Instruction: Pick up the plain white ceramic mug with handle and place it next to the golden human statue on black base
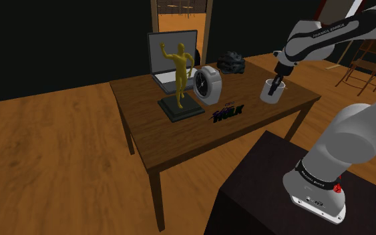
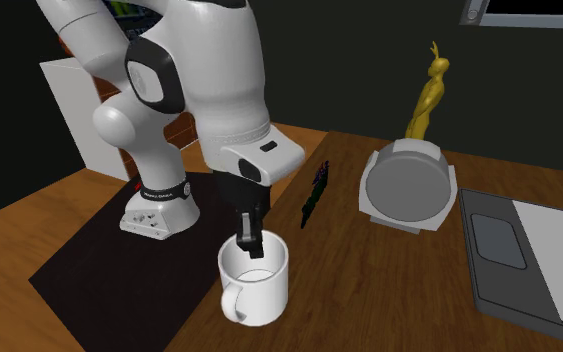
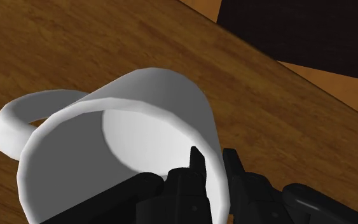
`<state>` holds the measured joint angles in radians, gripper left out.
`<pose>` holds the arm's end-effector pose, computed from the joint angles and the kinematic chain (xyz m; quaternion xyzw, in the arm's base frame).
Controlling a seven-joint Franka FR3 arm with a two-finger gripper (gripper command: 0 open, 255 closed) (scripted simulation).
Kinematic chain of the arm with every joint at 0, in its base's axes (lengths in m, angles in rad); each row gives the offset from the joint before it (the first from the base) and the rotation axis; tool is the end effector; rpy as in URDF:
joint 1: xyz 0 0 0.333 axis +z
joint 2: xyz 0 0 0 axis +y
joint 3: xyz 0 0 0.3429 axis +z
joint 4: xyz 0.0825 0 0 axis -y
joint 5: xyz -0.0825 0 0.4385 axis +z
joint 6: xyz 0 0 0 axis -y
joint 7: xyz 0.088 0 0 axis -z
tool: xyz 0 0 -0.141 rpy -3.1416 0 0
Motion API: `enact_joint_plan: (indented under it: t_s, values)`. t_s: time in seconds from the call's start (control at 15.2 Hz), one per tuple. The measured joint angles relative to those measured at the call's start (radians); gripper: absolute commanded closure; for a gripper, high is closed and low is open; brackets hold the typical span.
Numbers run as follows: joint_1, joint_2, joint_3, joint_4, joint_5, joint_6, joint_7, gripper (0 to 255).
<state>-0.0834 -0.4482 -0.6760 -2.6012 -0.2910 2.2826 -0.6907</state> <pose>0.3287 -0.3023 0.3350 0.9960 0.0796 0.0407 0.0019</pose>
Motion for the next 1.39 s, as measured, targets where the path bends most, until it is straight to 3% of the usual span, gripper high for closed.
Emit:
enact_joint_plan:
  t_s: [1.39]
  values:
    - [-0.011, -0.121, 0.099, 0.199, 0.019, -0.318, 0.024, 255]
